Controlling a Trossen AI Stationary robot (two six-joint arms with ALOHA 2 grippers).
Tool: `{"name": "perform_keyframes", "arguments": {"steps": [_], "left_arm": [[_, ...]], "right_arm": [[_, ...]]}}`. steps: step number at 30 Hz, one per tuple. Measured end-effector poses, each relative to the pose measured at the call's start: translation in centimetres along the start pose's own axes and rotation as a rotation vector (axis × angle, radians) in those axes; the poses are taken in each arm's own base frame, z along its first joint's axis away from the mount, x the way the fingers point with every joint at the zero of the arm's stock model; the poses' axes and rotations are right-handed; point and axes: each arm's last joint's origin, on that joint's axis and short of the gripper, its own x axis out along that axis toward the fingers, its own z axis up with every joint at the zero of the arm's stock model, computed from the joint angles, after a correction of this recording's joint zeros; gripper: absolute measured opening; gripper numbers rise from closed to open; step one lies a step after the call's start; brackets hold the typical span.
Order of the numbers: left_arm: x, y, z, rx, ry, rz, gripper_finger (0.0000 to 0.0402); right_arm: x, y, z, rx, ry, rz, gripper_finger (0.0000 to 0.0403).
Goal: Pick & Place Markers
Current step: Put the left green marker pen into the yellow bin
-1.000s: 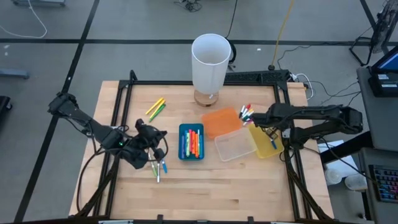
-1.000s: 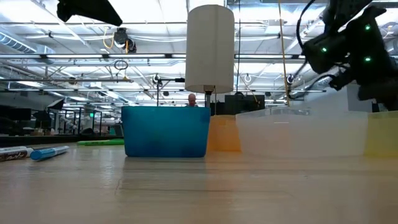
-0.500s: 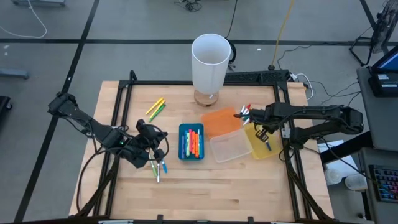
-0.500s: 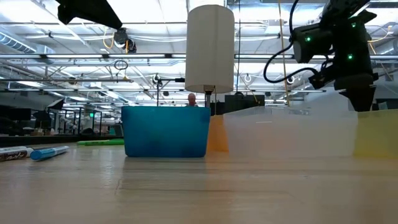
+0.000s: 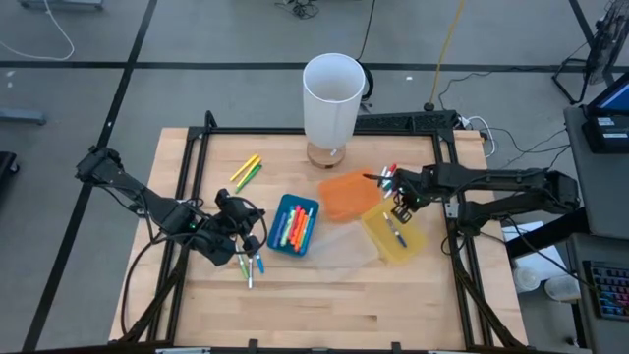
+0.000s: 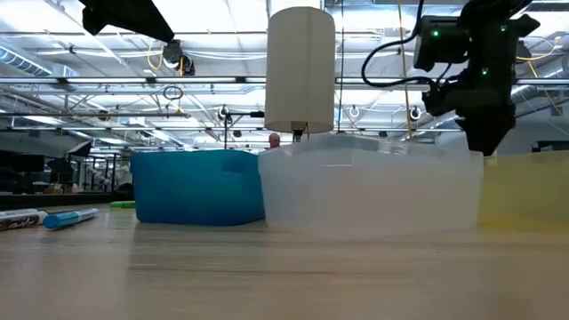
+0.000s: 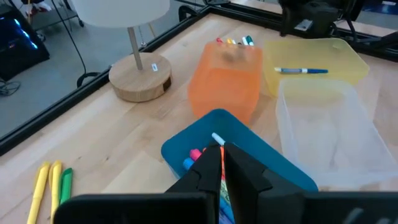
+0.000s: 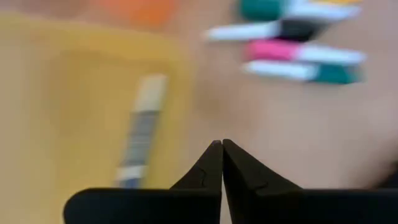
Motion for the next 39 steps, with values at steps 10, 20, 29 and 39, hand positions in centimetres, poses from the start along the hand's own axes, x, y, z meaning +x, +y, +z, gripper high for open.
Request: {"name": "perform_keyframes", "arguments": {"steps": [10, 20, 29, 39], "left_arm": [[0.0, -0.2, -0.2, 0.001, 0.050, -0.049, 0.0026], [6.3, -3.7, 2.3, 0.072, 0.234, -0.408, 0.0033], [14.2, -3.9, 0.8, 0.112, 0.497, -0.249, 0.0147], [18.5, -2.4, -1.0, -0.018, 0.594, -0.104, 0.0206]], "right_arm": [[-0.2, 0.5, 1.6, -0.098, -0.222, -0.051, 0.0000], [-2.3, 1.3, 3.4, -0.182, -0.522, 0.067, 0.0000], [-3.8, 1.8, 4.6, -0.290, -0.724, 0.091, 0.0000], [-4.4, 1.9, 5.2, -0.307, -0.815, 0.059, 0.0000]]}}
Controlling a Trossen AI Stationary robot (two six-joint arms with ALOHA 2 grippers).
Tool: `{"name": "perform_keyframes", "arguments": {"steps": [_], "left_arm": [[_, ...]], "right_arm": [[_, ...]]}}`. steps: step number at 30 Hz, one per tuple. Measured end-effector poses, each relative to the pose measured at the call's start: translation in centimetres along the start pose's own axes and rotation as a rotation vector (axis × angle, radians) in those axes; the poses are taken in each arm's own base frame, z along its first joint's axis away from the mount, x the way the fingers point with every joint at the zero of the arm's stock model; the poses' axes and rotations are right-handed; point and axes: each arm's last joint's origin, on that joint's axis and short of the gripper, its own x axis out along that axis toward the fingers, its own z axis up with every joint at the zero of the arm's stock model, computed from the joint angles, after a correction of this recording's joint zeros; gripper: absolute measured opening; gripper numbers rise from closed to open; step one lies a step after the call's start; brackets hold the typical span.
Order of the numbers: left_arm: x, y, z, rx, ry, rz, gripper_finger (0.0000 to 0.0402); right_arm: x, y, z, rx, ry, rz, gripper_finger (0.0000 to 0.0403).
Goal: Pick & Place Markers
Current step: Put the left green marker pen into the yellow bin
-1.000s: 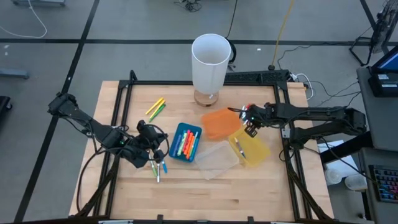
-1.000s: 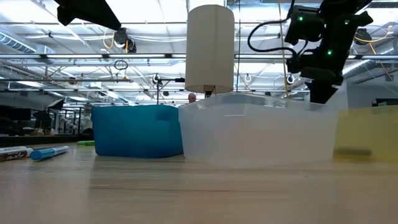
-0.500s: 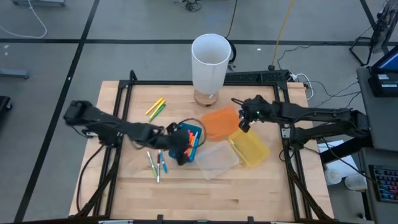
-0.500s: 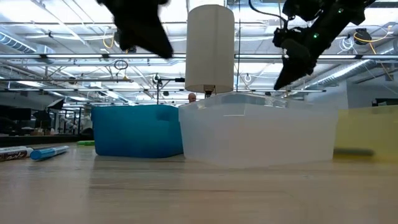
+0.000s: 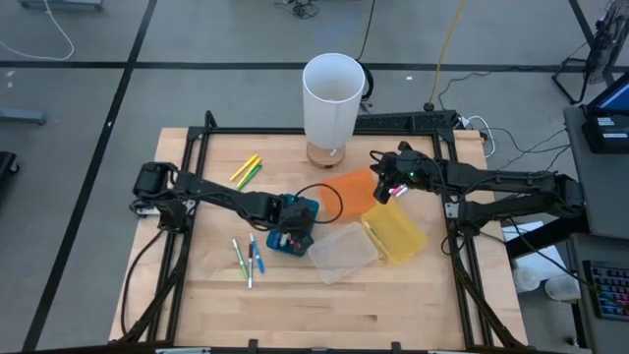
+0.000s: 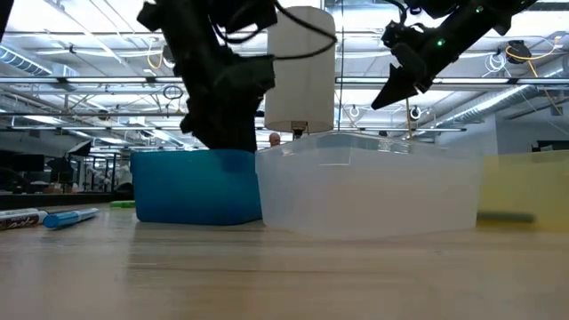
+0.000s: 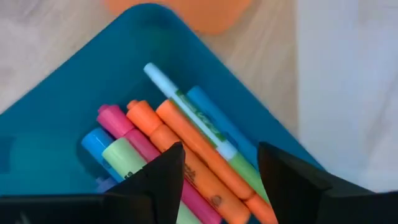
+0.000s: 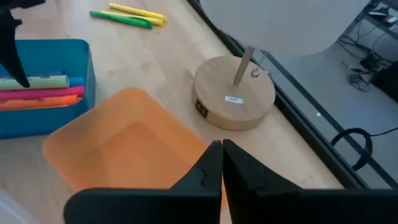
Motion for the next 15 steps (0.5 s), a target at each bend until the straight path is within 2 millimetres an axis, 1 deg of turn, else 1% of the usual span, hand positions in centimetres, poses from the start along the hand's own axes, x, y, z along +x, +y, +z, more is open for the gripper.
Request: {"name": "perform_keyframes", "arguments": {"steps": [6, 15], "left_arm": [[2.1, 0.5, -0.1, -0.018, 0.038, 0.037, 0.0207], [4.0, 0.7, 0.0, -0.057, 0.036, 0.055, 0.0207]], "right_arm": [[0.0, -0.2, 0.0, 0.023, -0.004, -0.068, 0.0000], [0.0, -0.2, 0.0, 0.055, -0.006, -0.070, 0.0000]]}}
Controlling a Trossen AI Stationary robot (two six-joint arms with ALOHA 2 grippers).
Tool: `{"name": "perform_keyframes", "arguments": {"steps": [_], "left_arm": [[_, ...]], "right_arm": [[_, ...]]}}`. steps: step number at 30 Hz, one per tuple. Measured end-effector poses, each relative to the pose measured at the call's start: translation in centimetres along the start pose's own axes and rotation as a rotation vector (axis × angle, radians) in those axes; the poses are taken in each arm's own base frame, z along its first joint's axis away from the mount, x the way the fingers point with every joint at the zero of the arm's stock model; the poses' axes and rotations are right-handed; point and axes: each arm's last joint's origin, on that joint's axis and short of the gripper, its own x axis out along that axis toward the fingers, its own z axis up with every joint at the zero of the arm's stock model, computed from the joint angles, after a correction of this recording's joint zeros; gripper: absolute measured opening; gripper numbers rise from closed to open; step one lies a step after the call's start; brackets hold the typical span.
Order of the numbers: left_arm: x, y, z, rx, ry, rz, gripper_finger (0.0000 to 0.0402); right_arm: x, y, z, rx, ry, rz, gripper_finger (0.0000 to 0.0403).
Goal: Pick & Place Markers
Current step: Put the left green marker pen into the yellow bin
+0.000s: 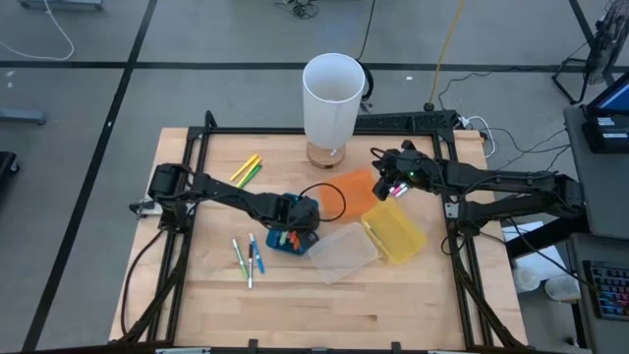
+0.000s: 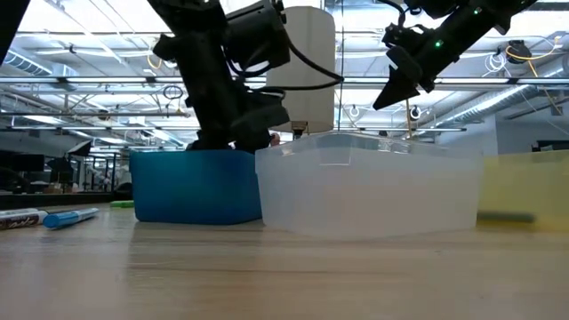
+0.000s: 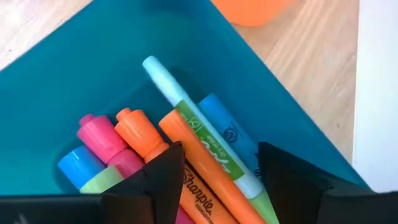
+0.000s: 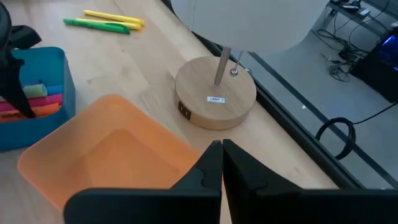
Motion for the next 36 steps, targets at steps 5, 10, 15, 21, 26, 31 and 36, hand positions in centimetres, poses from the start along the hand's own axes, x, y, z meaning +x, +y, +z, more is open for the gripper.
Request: {"name": "perform_keyframes", "arguments": {"steps": [5, 10, 15, 21, 26, 31, 36], "left_arm": [[0.5, 0.1, -0.4, -0.049, 0.033, 0.030, 0.0205], [0.7, 0.4, -0.7, -0.088, 0.059, 0.048, 0.0164], [0.3, 0.1, -0.4, -0.106, 0.042, 0.018, 0.0113], [-0.5, 0.1, -0.4, -0.096, 0.037, 0.006, 0.0073], [-0.6, 0.2, -0.4, -0.095, 0.033, 0.005, 0.0055], [-0.6, 0.1, -0.4, -0.096, 0.044, -0.011, 0.0073], [-2.1, 0.1, 0.0, -0.086, 0.011, -0.043, 0.0069]], "right_arm": [[0.0, 0.0, 0.0, 0.001, -0.003, 0.000, 0.0000], [0.0, 0.0, 0.0, 0.000, -0.003, 0.001, 0.0000], [0.0, 0.0, 0.0, -0.003, 0.000, 0.004, 0.0000], [0.0, 0.0, 0.0, -0.005, 0.002, 0.007, 0.0000], [0.0, 0.0, -0.1, -0.010, 0.006, 0.007, 0.0000], [0.0, 0.0, 0.0, -0.009, 0.005, 0.008, 0.0000], [0.0, 0.0, -0.1, -0.009, 0.005, 0.008, 0.0000]]}}
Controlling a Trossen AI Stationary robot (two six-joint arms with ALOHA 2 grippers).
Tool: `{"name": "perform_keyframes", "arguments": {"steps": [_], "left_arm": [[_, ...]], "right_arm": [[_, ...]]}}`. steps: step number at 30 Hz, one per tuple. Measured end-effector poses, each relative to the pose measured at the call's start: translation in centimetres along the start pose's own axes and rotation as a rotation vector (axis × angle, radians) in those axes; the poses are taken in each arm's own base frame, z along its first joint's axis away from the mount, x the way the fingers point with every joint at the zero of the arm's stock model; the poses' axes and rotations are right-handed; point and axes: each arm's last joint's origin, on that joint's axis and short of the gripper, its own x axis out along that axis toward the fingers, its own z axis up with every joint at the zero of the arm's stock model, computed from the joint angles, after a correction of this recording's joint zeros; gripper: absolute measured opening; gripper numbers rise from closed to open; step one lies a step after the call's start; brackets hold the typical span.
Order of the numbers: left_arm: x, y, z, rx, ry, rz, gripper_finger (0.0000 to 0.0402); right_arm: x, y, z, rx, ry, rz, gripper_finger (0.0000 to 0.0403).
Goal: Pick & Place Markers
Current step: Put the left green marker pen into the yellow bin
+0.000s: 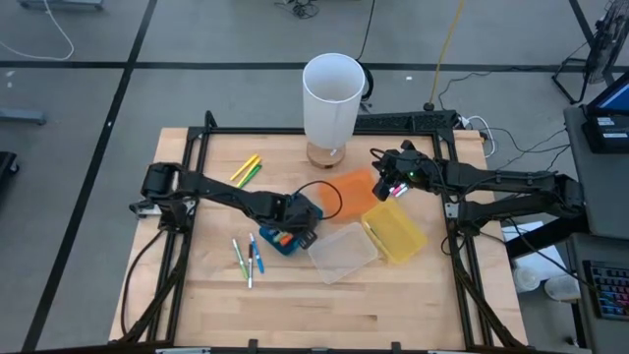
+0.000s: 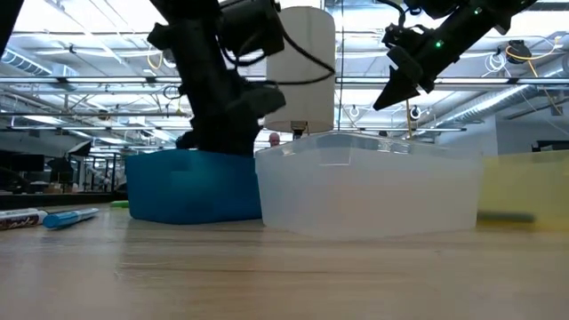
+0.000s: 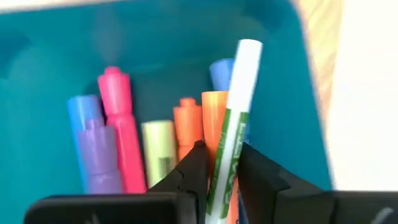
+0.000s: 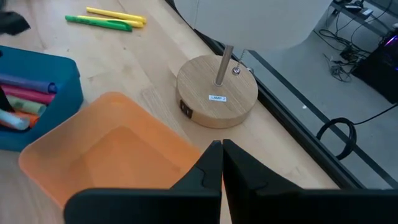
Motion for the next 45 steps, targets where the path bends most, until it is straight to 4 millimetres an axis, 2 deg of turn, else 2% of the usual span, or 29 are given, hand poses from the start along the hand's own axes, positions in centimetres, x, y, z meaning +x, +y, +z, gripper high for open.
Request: {"name": "perform_keyframes", "arguments": {"steps": [3, 10, 14, 21, 28, 31, 34, 45], "left_arm": [[-1.7, -0.2, 0.3, 0.019, -0.038, -0.031, 0.0053], [-6.7, -0.5, 0.7, 0.090, -0.192, -0.082, 0.0052], [-8.1, -0.5, 0.4, 0.103, -0.226, -0.077, 0.0053], [-7.6, -0.2, -0.3, 0.066, -0.175, -0.009, 0.0055], [-5.4, -0.4, -0.7, 0.051, -0.098, 0.023, 0.0096], [-4.4, -0.5, -1.0, 0.055, -0.068, 0.037, 0.0101], [-3.8, -0.5, -1.0, 0.055, -0.044, 0.039, 0.0092], [-3.8, -0.1, -1.5, 0.103, 0.021, 0.059, 0.0031]], "right_arm": [[0.0, 0.0, 0.0, -0.001, 0.001, 0.001, 0.0000], [0.0, 0.2, 0.0, -0.003, 0.004, 0.055, 0.0000], [0.0, 0.3, 0.0, -0.003, 0.006, 0.083, 0.0000], [0.0, 0.3, 0.0, -0.013, 0.005, 0.083, 0.0000], [0.0, 0.3, 0.0, -0.021, 0.005, 0.083, 0.0000], [0.0, 0.3, 0.0, -0.021, 0.005, 0.083, 0.0000], [0.0, 0.3, 0.0, -0.021, 0.005, 0.083, 0.0000], [0.0, 0.3, 0.0, -0.022, 0.006, 0.083, 0.0000]]}}
